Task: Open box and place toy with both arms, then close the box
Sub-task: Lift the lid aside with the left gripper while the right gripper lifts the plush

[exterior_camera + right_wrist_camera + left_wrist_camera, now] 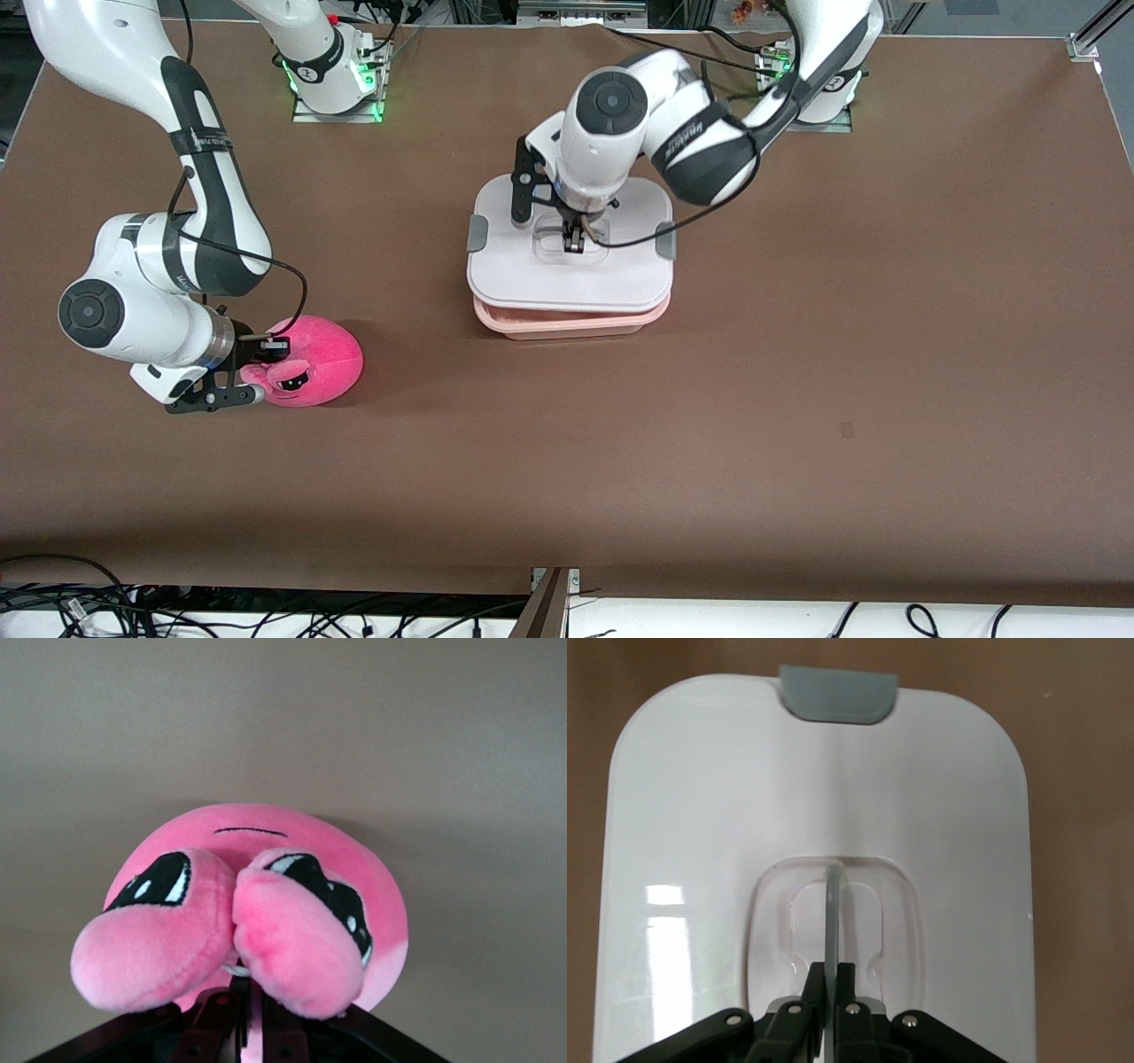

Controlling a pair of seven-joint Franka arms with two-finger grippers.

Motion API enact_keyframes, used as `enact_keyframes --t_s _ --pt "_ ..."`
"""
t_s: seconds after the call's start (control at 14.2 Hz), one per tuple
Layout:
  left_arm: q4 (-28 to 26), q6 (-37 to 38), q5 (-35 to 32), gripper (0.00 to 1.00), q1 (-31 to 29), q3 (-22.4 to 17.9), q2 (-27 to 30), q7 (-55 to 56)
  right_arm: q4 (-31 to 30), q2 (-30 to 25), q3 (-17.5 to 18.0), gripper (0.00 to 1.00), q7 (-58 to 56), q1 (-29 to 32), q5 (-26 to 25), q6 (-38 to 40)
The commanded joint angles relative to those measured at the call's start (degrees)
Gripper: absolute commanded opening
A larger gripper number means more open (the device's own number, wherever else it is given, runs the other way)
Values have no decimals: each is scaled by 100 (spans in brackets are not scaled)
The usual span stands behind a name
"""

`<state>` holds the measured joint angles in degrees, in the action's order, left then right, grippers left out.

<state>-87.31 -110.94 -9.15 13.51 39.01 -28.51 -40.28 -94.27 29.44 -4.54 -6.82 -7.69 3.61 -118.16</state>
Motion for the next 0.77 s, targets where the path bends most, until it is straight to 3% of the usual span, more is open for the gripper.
enact_keyframes --t_s 0.0,0.14,0.35,0.49,0.7 --pt "450 1044 -17 0 -252 71 337 -384 13 -271 15 0 -214 -5 53 170" --pt "1030 2054 270 0 -480 54 320 -393 49 -403 24 0 -424 -13 35 205" --pt "1497 3461 642 0 -1410 80 338 -655 390 -491 85 0 -1117 -101 -9 476" --pt "1769 4077 538 0 -1990 10 338 -1129 715 -491 269 0 -1627 -154 -9 784" --pt "1771 4195 274 0 -2974 -7 320 -2340 1111 -483 384 0 -2567 -591 -105 1355"
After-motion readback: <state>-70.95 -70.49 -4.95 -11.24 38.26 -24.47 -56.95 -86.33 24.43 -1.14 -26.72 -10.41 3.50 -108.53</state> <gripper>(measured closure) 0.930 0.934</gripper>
